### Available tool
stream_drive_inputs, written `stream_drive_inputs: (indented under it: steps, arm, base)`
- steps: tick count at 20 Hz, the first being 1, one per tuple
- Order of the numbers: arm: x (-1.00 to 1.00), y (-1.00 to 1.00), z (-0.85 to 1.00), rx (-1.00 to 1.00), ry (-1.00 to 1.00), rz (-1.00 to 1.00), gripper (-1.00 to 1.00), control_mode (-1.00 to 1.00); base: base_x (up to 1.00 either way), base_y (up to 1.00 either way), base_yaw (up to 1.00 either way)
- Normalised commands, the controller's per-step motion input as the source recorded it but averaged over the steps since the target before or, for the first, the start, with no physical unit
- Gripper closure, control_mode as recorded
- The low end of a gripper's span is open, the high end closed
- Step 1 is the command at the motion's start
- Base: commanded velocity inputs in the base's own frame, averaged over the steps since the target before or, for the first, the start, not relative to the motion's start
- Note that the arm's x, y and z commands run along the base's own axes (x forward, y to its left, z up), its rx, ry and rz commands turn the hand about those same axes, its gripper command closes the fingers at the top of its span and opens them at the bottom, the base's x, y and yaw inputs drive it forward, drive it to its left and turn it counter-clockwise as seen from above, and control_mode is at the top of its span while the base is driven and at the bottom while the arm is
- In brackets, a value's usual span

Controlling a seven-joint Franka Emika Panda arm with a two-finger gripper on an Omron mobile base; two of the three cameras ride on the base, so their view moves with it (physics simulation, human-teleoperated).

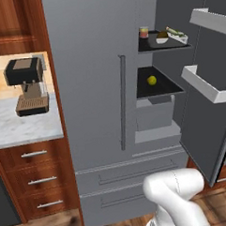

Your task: Place the tupperware on the top shelf of the fridge. Make space for the tupperware among the existing items by rearranging them on the shelves if needed. Close the fridge door when finished.

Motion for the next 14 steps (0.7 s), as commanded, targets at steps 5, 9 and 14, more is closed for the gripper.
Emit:
stream_drive_inputs:
  steps: [5,9,14]
  arm:
    - [0.00,-0.77,-0.08,0.20,-0.01,0.00,-1.00,-1.00]
    - [0.18,-0.63,-0.03,0.21,0.00,0.00,-1.00,-1.00]
    - [0.36,-0.79,-0.16,0.28,0.00,-0.01,-1.00,-1.00]
  base:
    - [0.00,0.00,0.00]
    - [0.00,0.00,0.00]
    - [0.00,0.00,0.00]
